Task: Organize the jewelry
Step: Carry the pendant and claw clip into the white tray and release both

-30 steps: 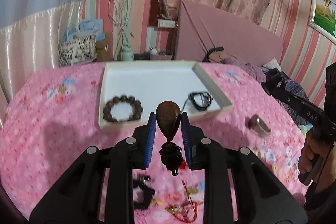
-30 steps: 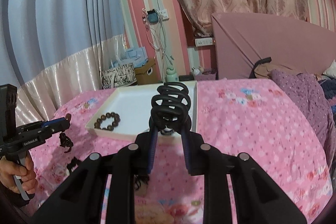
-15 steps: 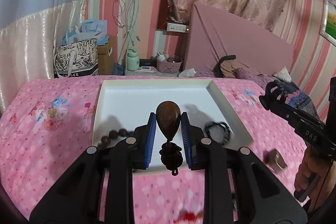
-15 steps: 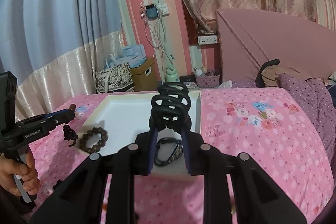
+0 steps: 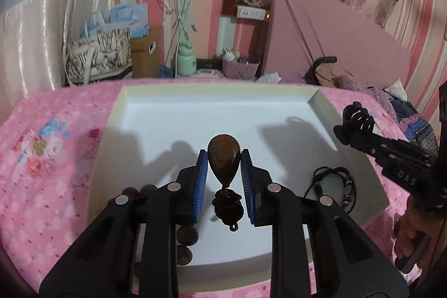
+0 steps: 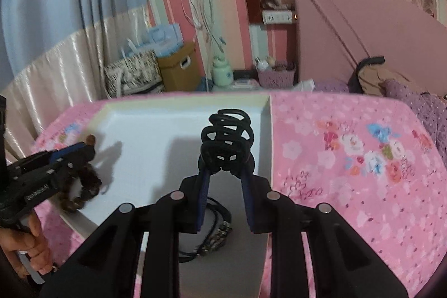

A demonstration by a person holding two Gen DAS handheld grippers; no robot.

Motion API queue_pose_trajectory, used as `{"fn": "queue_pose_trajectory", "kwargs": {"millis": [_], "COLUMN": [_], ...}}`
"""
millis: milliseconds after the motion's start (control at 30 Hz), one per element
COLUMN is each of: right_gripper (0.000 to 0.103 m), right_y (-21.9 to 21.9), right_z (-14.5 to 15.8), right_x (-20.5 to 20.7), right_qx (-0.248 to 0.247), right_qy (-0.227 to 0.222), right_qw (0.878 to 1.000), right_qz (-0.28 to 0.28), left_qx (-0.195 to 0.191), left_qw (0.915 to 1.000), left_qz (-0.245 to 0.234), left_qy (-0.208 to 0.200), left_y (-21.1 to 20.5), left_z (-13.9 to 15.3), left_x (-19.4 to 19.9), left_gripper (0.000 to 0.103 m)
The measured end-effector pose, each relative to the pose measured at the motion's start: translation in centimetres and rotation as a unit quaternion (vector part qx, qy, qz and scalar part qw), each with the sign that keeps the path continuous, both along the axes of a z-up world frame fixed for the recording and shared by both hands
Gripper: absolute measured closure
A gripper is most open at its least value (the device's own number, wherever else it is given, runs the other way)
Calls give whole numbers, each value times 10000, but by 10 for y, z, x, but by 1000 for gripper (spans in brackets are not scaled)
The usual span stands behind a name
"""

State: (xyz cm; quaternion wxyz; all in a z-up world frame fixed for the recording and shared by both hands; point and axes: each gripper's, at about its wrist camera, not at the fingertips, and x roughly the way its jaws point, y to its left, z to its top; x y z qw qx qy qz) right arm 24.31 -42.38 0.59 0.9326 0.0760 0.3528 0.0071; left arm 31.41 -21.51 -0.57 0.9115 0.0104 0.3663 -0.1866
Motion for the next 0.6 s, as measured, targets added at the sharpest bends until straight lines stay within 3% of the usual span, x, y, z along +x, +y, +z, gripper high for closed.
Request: {"fn": "queue_pose_trajectory", "kwargs": {"millis": [600], "right_gripper": [81], "right_y": [12], "right_z": [-24], "right_x": [11], "right_qx": [-667], "right_qy": [524], "right_qw": [9964], "right_qz": [-64], "left_qx": [205], "left_qw": [9985], "left_qz": [-72], "left_qy": [510], "left_y": [-14], "left_z": [-36], "left_x": [21], "left_gripper": [80]}}
